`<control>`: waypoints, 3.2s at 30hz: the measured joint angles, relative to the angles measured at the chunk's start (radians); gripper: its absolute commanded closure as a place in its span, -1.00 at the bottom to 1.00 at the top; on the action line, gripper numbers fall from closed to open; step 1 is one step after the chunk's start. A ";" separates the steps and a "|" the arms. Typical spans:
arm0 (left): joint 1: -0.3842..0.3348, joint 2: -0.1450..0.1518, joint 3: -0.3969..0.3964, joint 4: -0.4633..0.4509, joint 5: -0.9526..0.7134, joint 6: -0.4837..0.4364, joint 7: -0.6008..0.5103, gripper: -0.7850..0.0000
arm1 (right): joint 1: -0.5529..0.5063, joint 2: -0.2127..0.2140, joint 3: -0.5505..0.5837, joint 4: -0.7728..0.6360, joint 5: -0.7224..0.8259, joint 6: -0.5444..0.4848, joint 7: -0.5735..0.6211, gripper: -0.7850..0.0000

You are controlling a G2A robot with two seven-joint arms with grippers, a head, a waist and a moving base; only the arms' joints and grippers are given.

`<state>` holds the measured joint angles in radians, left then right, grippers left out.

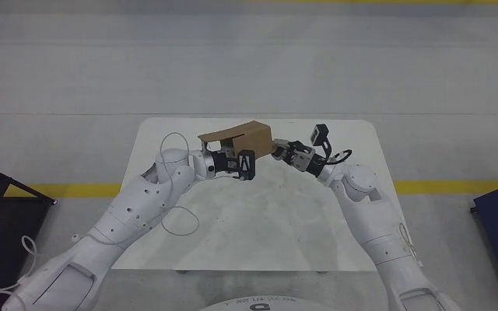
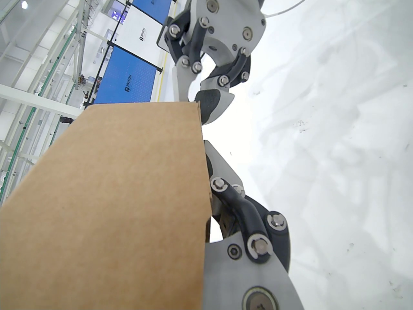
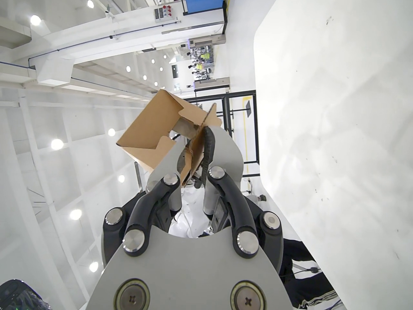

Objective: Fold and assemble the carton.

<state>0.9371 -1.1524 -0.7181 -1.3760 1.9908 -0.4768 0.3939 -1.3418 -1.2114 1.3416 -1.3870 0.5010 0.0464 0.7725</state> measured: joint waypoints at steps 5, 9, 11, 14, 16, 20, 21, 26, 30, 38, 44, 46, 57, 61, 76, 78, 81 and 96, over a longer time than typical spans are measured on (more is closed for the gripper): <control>0.004 0.001 -0.003 -0.004 0.019 -0.008 0.012 1.00 | 0.012 0.000 -0.001 0.014 0.008 0.008 -0.021 0.77; 0.002 0.001 0.006 -0.007 0.051 -0.026 0.005 1.00 | 0.015 0.000 -0.005 0.017 0.005 0.008 -0.025 0.84; -0.001 0.000 0.014 -0.009 0.071 -0.042 0.001 1.00 | 0.016 0.001 -0.009 0.018 -0.003 0.010 -0.031 0.85; -0.003 -0.002 0.018 -0.008 0.084 -0.052 -0.017 1.00 | 0.016 0.001 -0.015 0.018 -0.017 0.011 -0.037 0.85; -0.003 -0.004 0.019 -0.008 0.087 -0.054 -0.038 1.00 | 0.014 0.002 -0.018 0.017 -0.025 0.010 -0.038 0.84; -0.004 -0.009 0.024 -0.013 0.098 -0.052 -0.078 1.00 | 0.011 0.004 -0.020 0.014 -0.031 0.010 -0.037 0.85; -0.004 -0.010 0.025 -0.014 0.099 -0.051 -0.086 1.00 | 0.011 0.004 -0.020 0.014 -0.030 0.011 -0.035 0.86; -0.005 -0.017 0.032 -0.012 0.105 -0.049 -0.119 1.00 | 0.013 0.006 -0.021 0.016 -0.025 0.016 -0.023 1.00; -0.008 -0.021 0.036 -0.013 0.108 -0.050 -0.105 1.00 | 0.017 0.006 -0.027 0.017 -0.032 0.025 -0.029 0.97; 0.007 -0.016 -0.002 -0.002 0.080 -0.013 -0.050 1.00 | 0.020 0.006 -0.020 0.021 0.006 0.008 -0.037 0.28; 0.021 -0.021 -0.044 0.020 -0.029 0.020 -0.027 1.00 | 0.001 0.004 0.020 0.007 0.131 -0.053 -0.018 0.01; 0.021 -0.025 -0.056 0.039 -0.087 0.019 -0.003 1.00 | -0.006 0.002 0.035 0.001 0.187 -0.073 -0.004 -0.07; 0.011 -0.051 -0.072 0.126 -0.285 0.026 0.029 1.00 | -0.053 -0.006 0.084 -0.042 0.501 -0.153 0.194 -1.00; 0.011 -0.051 -0.072 0.126 -0.284 0.025 0.029 1.00 | -0.043 -0.007 0.049 -0.039 0.351 -0.170 0.111 -1.00; 0.017 -0.046 -0.061 0.099 -0.223 -0.074 0.059 1.00 | 0.016 -0.021 0.001 0.002 0.368 -0.152 0.032 -1.00; 0.018 -0.045 -0.064 0.100 -0.221 -0.082 0.070 1.00 | 0.022 -0.022 -0.003 0.007 0.360 -0.152 0.020 -1.00; 0.018 -0.043 -0.069 0.102 -0.227 -0.099 0.089 1.00 | 0.026 -0.023 -0.007 0.010 0.351 -0.151 0.016 -1.00; -0.001 -0.049 -0.048 0.107 -0.195 -0.154 0.069 1.00 | 0.013 -0.024 -0.022 -0.009 0.334 -0.148 0.051 -1.00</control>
<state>0.9357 -1.2011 -0.7660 -1.2690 1.7958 -0.6310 0.4633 -1.3286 -1.2356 1.3197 -1.3964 0.8353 -0.1015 0.8238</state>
